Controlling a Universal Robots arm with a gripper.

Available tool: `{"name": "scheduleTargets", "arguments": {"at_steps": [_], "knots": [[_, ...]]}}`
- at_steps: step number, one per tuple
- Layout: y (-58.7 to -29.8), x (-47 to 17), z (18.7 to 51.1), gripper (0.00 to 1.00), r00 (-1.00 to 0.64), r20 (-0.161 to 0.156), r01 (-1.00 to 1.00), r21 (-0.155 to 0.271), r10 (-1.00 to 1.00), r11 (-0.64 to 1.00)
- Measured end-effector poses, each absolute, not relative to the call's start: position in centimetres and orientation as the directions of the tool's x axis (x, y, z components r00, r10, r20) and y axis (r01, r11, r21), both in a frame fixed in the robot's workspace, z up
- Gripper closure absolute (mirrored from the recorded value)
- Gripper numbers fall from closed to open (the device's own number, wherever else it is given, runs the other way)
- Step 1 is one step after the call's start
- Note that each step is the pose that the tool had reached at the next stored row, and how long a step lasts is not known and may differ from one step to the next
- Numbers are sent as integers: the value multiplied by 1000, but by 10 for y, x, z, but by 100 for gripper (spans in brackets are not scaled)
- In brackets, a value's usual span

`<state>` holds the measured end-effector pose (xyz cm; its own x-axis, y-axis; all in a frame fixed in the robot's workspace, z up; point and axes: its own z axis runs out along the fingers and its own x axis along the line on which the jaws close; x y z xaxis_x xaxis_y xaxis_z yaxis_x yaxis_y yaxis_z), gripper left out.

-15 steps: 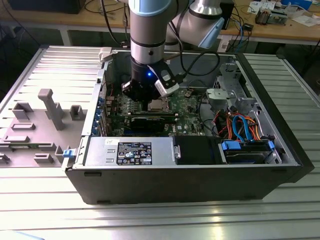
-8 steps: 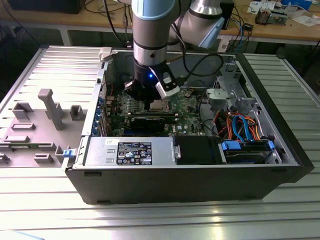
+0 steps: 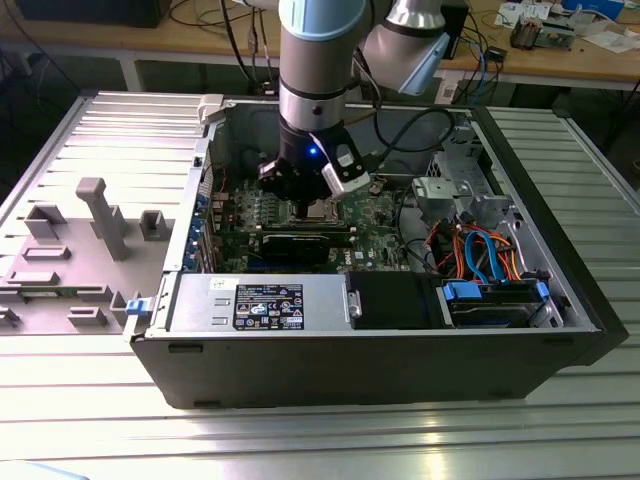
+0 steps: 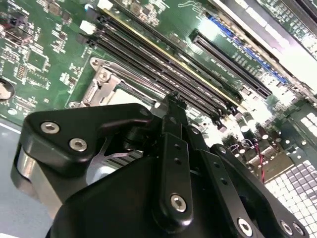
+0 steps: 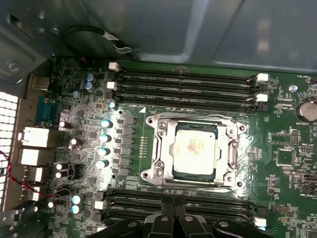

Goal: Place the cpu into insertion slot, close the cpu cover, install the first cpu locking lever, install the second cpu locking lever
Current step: 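Install the second cpu locking lever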

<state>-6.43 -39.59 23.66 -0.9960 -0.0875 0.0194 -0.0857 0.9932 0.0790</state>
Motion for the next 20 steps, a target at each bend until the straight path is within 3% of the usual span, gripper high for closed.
{"name": "scheduleTargets", "arguments": {"at_steps": [11, 20], "knots": [[-393, -32, 237, 89, -994, 61, -82, 82, -87, 993], [-375, -31, 237, 89, -994, 63, -82, 83, -87, 993]]}}
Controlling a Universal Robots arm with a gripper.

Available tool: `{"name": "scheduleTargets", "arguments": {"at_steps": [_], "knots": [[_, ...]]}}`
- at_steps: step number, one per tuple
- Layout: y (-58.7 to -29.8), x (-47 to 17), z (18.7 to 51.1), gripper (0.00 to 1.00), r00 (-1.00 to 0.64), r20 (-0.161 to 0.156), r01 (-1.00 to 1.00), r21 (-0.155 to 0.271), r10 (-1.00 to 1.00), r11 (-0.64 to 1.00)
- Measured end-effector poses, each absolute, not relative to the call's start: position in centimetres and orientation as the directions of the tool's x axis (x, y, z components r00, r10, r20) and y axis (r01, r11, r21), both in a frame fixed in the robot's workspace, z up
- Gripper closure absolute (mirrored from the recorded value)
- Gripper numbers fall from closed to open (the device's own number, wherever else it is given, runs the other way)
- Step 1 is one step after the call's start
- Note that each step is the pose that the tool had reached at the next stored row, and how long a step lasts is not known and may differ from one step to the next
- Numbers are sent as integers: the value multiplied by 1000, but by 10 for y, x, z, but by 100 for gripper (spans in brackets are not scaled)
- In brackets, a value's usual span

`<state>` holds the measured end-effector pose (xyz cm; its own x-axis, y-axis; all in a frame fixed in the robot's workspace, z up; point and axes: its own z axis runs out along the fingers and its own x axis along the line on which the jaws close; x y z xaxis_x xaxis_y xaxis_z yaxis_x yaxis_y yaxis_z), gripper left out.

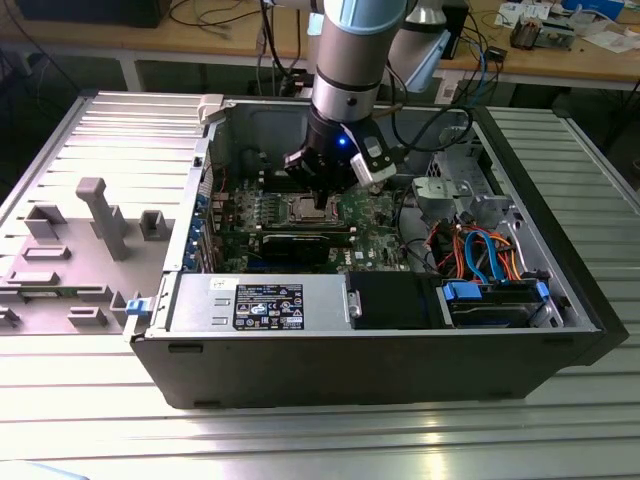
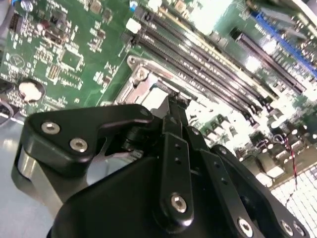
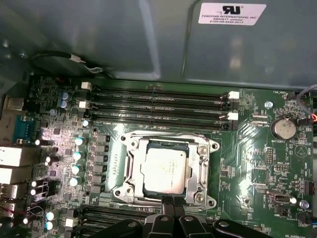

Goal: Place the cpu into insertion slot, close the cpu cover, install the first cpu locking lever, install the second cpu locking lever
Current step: 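Install the second cpu locking lever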

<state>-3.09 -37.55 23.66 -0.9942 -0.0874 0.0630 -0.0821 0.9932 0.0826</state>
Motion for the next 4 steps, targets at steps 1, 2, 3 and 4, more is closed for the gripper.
{"name": "scheduleTargets", "arguments": {"at_steps": [1, 2, 3, 4], "knots": [[-375, -31, 237, 89, -994, 63, -82, 83, -87, 993], [-375, -31, 237, 89, -994, 63, -82, 83, -87, 993], [-375, -31, 237, 89, -994, 63, -82, 83, -87, 993], [-375, -31, 237, 89, -994, 63, -82, 83, -87, 993]]}}
